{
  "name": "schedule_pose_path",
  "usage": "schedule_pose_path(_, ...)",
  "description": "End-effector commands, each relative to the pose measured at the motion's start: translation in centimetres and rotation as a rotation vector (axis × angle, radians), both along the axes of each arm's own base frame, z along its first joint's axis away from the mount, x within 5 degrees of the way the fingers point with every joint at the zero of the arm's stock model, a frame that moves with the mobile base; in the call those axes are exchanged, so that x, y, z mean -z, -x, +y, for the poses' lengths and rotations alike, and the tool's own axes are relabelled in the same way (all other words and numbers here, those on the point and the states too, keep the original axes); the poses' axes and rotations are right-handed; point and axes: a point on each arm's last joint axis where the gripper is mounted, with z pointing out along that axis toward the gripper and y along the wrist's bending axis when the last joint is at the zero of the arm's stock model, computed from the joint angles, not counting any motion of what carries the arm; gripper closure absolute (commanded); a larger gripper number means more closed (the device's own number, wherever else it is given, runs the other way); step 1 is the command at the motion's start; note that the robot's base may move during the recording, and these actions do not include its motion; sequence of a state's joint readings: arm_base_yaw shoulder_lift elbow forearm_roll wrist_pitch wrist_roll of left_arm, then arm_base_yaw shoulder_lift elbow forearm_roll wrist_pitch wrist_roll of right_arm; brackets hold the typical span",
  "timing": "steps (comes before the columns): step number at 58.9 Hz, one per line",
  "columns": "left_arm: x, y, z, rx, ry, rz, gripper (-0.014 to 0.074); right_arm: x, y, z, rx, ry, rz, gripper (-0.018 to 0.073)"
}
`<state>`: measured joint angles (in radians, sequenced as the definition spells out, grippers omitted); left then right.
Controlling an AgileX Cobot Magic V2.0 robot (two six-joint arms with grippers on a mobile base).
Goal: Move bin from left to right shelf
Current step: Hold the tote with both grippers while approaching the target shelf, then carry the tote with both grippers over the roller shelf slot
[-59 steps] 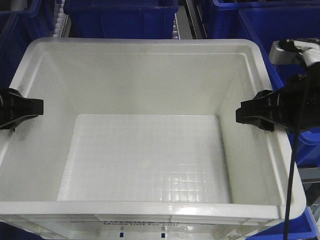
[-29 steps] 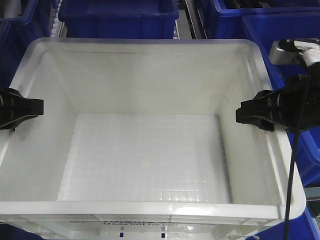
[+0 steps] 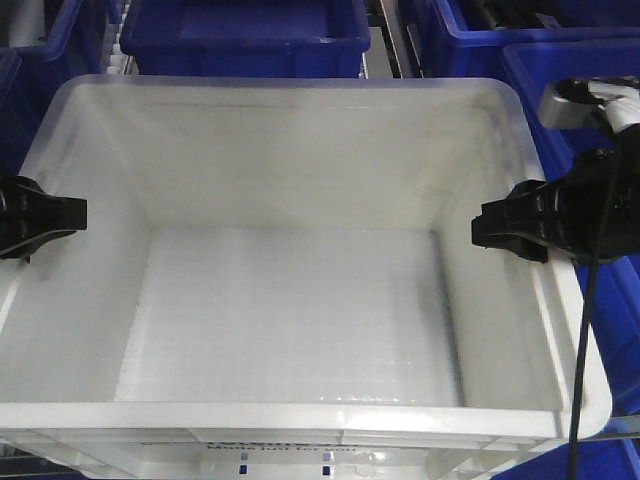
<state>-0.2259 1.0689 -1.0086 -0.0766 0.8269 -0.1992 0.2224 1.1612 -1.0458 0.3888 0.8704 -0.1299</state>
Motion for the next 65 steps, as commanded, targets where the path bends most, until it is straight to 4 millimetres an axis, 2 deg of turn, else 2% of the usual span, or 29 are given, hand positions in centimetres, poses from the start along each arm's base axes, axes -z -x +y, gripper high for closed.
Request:
schedule_pose_path(1, -2.53, -0.06, -0.04, 0.015, 0.020, -0.184, 0.0602, -2.63, 0.24, -0.05, -0.004, -0.040, -0.148, 0.0564)
schedule_pose_path(65, -2.53, -0.06, -0.04, 0.015, 0.020, -0.184, 0.0602, -2.63, 0.24, -0.05, -0.004, -0.040, -0.148, 0.0564)
